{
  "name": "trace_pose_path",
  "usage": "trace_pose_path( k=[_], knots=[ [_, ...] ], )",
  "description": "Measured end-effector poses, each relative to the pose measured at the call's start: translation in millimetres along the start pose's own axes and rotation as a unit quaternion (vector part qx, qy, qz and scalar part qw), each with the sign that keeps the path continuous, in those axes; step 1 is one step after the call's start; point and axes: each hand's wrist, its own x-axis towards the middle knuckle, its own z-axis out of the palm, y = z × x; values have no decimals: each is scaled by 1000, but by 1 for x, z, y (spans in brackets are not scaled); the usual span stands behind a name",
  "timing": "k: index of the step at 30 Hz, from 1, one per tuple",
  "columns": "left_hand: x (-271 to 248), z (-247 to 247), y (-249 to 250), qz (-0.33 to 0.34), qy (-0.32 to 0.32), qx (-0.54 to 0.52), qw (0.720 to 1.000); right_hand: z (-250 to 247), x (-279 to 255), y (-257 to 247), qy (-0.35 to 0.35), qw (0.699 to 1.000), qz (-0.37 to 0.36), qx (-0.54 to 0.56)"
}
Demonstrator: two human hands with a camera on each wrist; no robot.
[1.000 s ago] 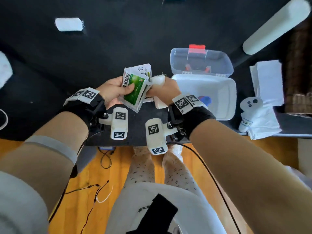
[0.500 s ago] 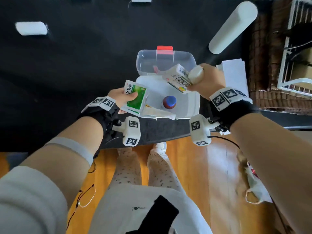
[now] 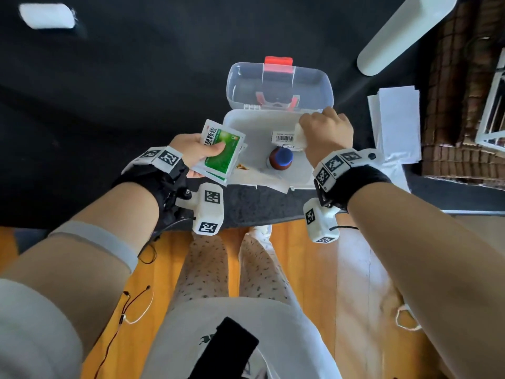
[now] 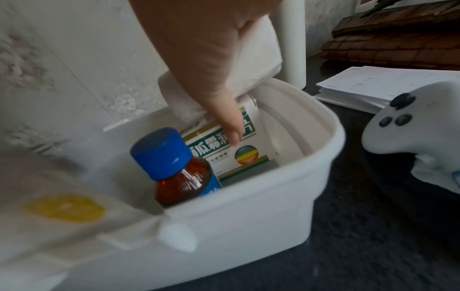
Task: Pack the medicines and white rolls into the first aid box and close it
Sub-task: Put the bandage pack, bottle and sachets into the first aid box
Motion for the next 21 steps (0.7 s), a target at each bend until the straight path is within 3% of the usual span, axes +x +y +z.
trace_pose_path(
  k=[8, 11, 13, 17, 21],
  knots=[
    [1, -1, 0, 5, 6, 23, 1000, 5, 0, -6, 45, 996, -38, -61],
    [-2, 1, 3, -2, -4, 29, 1000, 0, 2, -4, -7, 1000, -10, -26],
    [-6, 3, 7, 6, 4, 39, 999, -6, -1, 0, -4, 1000, -2, 11],
    [-18, 15, 30, 55, 31, 37, 997, -30, -15, 10, 17, 986, 100, 135],
    [-25, 54, 59, 88, 13, 78, 993, -44, -36, 28, 16, 916, 233, 326]
  ],
)
